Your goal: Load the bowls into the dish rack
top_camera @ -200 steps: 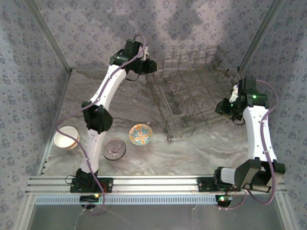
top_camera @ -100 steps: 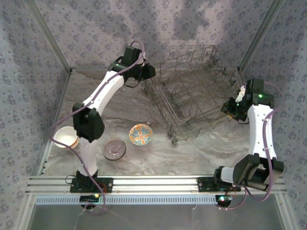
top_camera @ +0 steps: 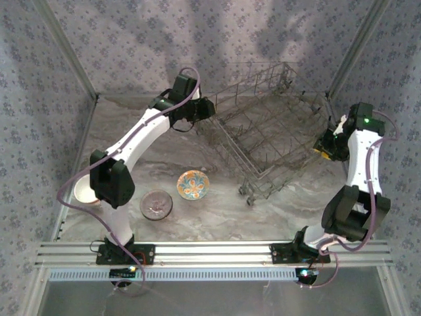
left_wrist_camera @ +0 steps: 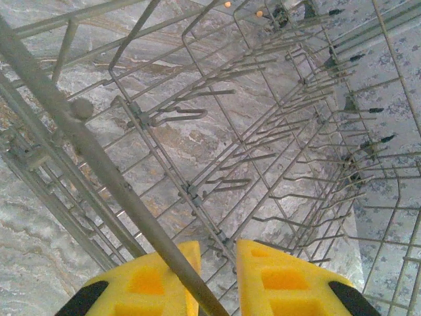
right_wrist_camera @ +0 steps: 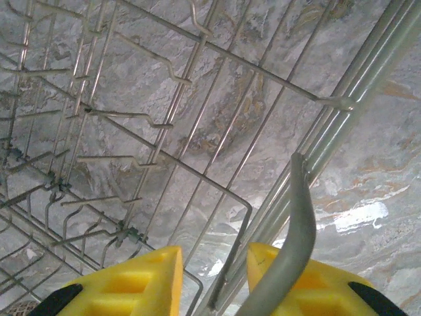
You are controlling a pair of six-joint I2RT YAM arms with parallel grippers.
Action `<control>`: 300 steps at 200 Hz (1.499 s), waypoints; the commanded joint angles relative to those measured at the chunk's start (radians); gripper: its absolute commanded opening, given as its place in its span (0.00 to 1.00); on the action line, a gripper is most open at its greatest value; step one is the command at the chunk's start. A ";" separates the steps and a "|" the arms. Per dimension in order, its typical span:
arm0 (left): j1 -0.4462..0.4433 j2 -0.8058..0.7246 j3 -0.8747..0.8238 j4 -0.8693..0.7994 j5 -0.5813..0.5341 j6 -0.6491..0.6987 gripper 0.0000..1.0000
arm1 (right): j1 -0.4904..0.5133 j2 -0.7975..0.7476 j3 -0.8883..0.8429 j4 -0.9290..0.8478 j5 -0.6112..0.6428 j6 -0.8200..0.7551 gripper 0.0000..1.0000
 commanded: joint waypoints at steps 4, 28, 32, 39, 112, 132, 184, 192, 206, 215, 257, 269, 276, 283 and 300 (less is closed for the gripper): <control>-0.078 -0.075 -0.062 -0.050 0.067 0.072 0.20 | 0.024 0.045 0.076 0.152 -0.082 -0.052 0.33; -0.084 -0.122 -0.110 -0.048 0.039 0.067 0.19 | 0.038 0.074 0.111 0.153 -0.080 -0.052 0.33; -0.085 -0.132 -0.120 -0.045 0.037 0.066 0.20 | 0.042 0.081 0.117 0.154 -0.080 -0.052 0.33; -0.087 -0.144 -0.137 -0.038 0.034 0.063 0.20 | 0.048 0.092 0.130 0.153 -0.080 -0.053 0.33; -0.104 -0.143 -0.088 -0.091 -0.013 0.107 0.62 | 0.051 0.143 0.219 0.137 -0.024 -0.069 0.49; -0.098 -0.145 -0.036 -0.153 -0.028 0.152 0.70 | 0.061 0.131 0.234 0.113 -0.026 -0.081 0.58; -0.049 -0.218 0.003 -0.259 -0.014 0.234 0.78 | 0.067 -0.002 0.174 0.036 0.090 -0.119 0.73; -0.038 -0.236 0.001 -0.276 -0.011 0.248 0.79 | 0.063 -0.031 0.159 0.033 0.096 -0.122 0.74; -0.021 -0.272 -0.010 -0.300 -0.019 0.273 0.79 | 0.057 -0.079 0.142 0.028 0.101 -0.128 0.75; -0.004 -0.297 -0.026 -0.311 -0.020 0.284 0.79 | 0.057 -0.106 0.140 0.025 0.110 -0.130 0.76; 0.132 -0.423 -0.158 -0.401 -0.007 0.358 0.75 | 0.076 -0.195 0.180 -0.030 0.124 -0.130 0.78; 0.169 -0.441 -0.203 -0.457 -0.017 0.406 0.71 | 0.096 -0.216 0.197 -0.048 0.109 -0.134 0.78; 0.190 -0.451 -0.236 -0.485 -0.019 0.425 0.69 | 0.111 -0.226 0.205 -0.055 0.092 -0.136 0.77; 0.209 -0.461 -0.273 -0.502 -0.018 0.438 0.66 | 0.131 -0.234 0.213 -0.061 0.075 -0.137 0.77; 0.230 -0.480 -0.370 -0.513 -0.007 0.461 0.62 | 0.208 -0.245 0.223 -0.066 0.054 -0.135 0.75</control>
